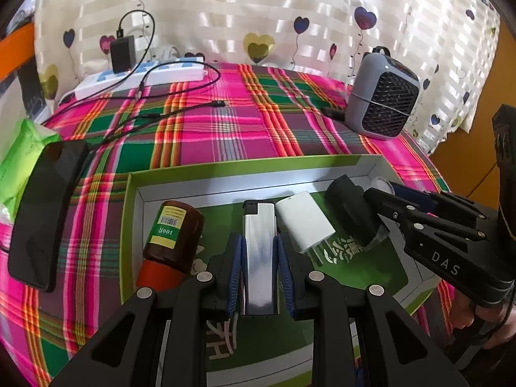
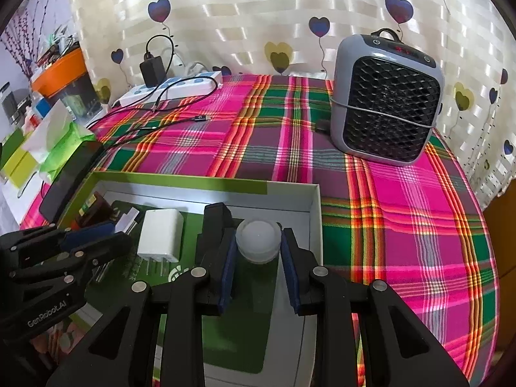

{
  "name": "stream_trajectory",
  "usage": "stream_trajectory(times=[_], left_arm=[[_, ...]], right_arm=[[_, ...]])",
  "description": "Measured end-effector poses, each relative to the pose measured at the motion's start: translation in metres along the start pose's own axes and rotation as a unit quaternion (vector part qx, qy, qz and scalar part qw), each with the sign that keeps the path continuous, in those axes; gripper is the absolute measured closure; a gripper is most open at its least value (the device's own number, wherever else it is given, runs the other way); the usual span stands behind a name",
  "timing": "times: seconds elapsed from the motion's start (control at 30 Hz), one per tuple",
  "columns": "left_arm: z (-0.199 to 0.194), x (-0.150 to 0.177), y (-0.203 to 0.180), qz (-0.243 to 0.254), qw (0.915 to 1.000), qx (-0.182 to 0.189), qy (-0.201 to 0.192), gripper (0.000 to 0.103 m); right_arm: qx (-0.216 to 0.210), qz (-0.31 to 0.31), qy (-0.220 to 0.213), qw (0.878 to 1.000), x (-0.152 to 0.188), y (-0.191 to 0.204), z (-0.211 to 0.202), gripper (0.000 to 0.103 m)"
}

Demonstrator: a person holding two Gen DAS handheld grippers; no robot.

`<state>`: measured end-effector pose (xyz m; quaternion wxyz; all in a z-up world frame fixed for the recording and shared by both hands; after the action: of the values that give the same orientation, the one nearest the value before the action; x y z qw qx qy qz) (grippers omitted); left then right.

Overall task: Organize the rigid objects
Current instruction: 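Lower the lighter and cap into the box and open both grippers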

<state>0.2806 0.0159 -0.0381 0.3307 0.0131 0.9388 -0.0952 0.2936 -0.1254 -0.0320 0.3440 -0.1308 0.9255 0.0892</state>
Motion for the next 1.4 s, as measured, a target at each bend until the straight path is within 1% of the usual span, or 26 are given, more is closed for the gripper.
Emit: stream_trajectory(times=[0.37,1.17,1.3,1.4], left_arm=[[0.006,0.0,0.001,-0.001,0.9999,-0.001,0.01,0.081],[0.007,0.0,0.0,-0.002,0.9999,-0.001,0.012,0.08],[0.007,0.0,0.001,-0.002,0.9999,-0.004,0.011,0.079],[0.007,0.0,0.002,-0.003,0.9999,-0.006,0.012,0.075]], right_arm=[[0.003,0.0,0.006,1.0,-0.001,-0.001,0.009,0.074],[-0.003,-0.003,0.011,1.0,0.0,0.005,0.013,0.074],[-0.002,-0.002,0.011,1.0,0.0,0.005,0.013,0.074],[-0.001,-0.001,0.011,1.0,0.0,0.005,0.013,0.074]])
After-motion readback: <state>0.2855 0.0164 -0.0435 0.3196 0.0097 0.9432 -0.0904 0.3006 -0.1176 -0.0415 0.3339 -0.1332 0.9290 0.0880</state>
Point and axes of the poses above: each gripper's, at about its wrist camera, not at the fingertips, and z roughly the way its jaws point, y to its left, x to its underside, the point moved 7 cm from there along z, roughly the way its jaws point, and after that the axes turned 1 degree about -y, right-handed, at the moved point
